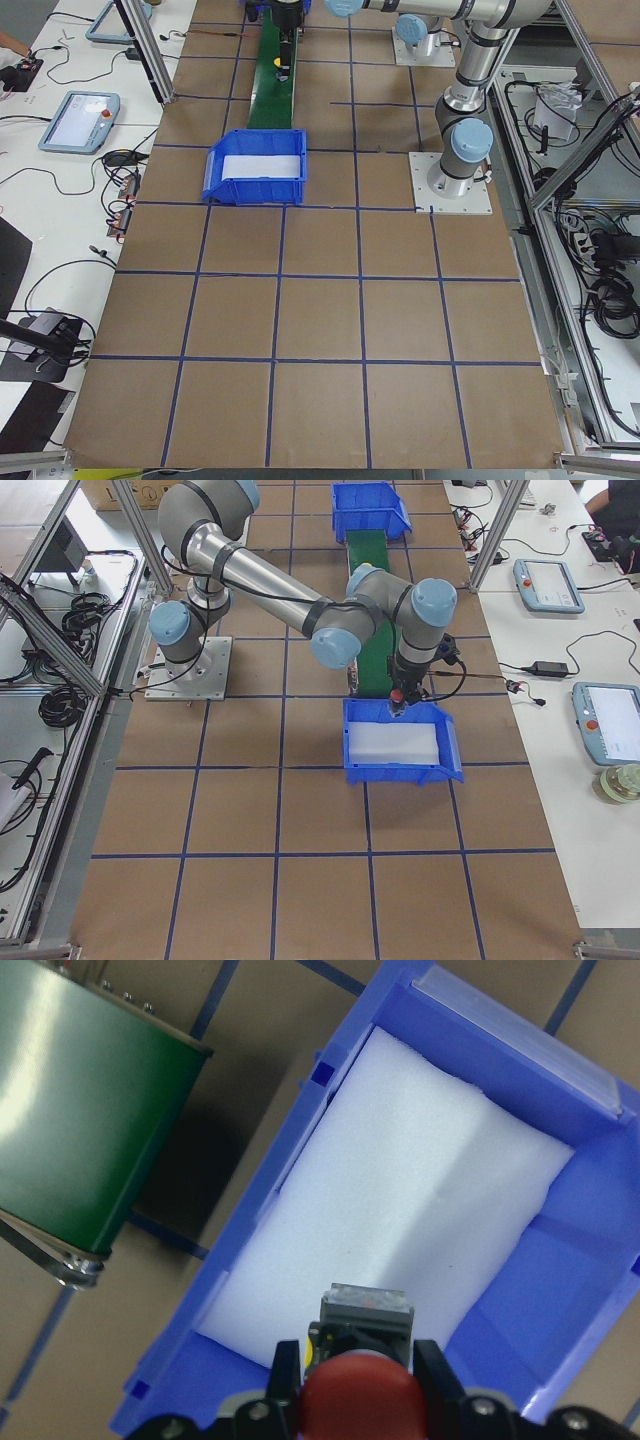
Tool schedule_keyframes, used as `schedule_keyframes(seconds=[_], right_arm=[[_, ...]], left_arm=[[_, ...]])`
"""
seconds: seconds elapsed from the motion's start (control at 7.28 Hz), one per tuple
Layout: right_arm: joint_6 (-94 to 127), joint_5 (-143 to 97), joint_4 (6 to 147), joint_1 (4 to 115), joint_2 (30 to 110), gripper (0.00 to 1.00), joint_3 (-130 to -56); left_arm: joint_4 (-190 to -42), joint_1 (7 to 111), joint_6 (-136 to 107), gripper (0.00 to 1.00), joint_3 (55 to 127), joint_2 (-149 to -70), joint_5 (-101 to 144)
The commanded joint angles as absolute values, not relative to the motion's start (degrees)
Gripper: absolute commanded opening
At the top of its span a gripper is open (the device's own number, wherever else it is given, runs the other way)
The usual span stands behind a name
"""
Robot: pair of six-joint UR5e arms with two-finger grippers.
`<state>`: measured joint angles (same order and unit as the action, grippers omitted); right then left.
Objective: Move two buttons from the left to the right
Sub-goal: 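Carry the red button with the right gripper into the far blue bin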
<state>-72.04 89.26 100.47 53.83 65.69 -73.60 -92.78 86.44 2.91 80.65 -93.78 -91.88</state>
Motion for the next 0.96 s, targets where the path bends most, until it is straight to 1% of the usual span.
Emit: schedule_keyframes(seconds=[0.0, 0.14, 0.27, 0.41, 0.55, 0.69, 0.82], right_arm=[[-101.28, 88.95, 107.98, 52.73, 63.73, 0.13, -74.79], [-113.61, 88.77, 110.63, 52.65, 62.5, 0.13, -75.4], [-118.34, 88.07, 109.78, 51.69, 62.14, 0.14, -76.28], [-123.96, 86.33, 109.6, 50.9, 61.62, 0.14, -78.81], [-127.32, 86.48, 110.56, 50.45, 61.44, 0.14, -81.62], [-129.27, 87.01, 111.18, 49.06, 61.44, 0.16, -82.69], [-130.24, 87.27, 112.57, 48.26, 61.0, 0.16, -82.79]], left_arm=[[-92.9, 87.18, 0.64, 1.0, 79.81, -95.18, -92.46], [-92.81, 87.88, 2.09, 1.0, 80.07, -95.53, -87.41], [-92.9, 88.93, 1.76, 1.0, 80.42, -94.67, -86.23], [-93.51, 89.21, 1.58, 1.0, 81.46, -93.18, -86.39], [-96.82, 89.12, 1.5, 1.0, 81.91, -91.25, -86.57], [-99.55, 88.86, 1.58, 1.0, 81.3, -91.06, -90.14], [-99.49, 88.77, 1.15, 1.0, 80.52, -93.14, -93.48]])
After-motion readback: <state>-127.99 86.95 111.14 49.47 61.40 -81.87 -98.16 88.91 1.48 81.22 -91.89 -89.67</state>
